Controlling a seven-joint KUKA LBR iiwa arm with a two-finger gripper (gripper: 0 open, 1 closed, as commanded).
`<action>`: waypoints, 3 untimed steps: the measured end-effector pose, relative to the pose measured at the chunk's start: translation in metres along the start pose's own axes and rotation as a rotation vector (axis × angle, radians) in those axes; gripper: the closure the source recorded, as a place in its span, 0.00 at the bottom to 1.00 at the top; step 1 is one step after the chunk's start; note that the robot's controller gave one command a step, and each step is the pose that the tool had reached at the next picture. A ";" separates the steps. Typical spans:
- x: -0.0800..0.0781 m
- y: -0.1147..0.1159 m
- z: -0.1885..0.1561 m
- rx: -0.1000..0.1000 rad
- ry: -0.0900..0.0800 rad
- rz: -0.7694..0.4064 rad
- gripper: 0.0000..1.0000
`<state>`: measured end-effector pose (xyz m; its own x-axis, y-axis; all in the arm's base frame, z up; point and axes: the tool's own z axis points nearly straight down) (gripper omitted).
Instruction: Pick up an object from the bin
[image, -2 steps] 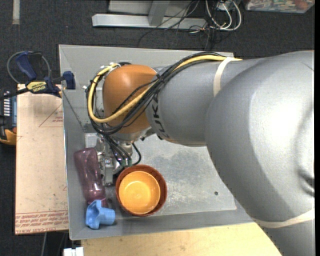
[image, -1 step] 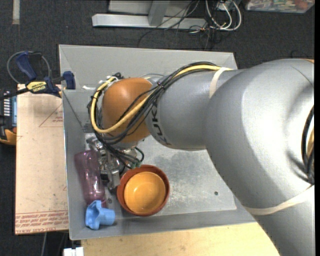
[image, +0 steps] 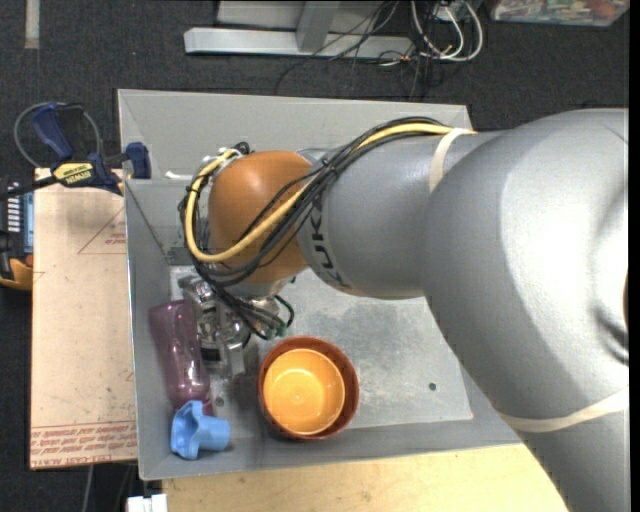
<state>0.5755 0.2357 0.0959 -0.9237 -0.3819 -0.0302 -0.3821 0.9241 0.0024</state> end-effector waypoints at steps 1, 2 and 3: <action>-0.044 -0.022 -0.017 0.003 -0.008 -0.109 1.00; -0.044 -0.022 -0.017 0.003 -0.008 -0.109 1.00; -0.050 -0.072 -0.105 0.005 -0.011 -0.446 1.00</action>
Offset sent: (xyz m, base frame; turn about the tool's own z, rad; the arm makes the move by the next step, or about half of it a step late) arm 0.0000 0.0000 0.0000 0.0000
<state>0.6468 0.1866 0.2024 -0.6682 -0.7430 -0.0380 -0.7430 0.6691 -0.0182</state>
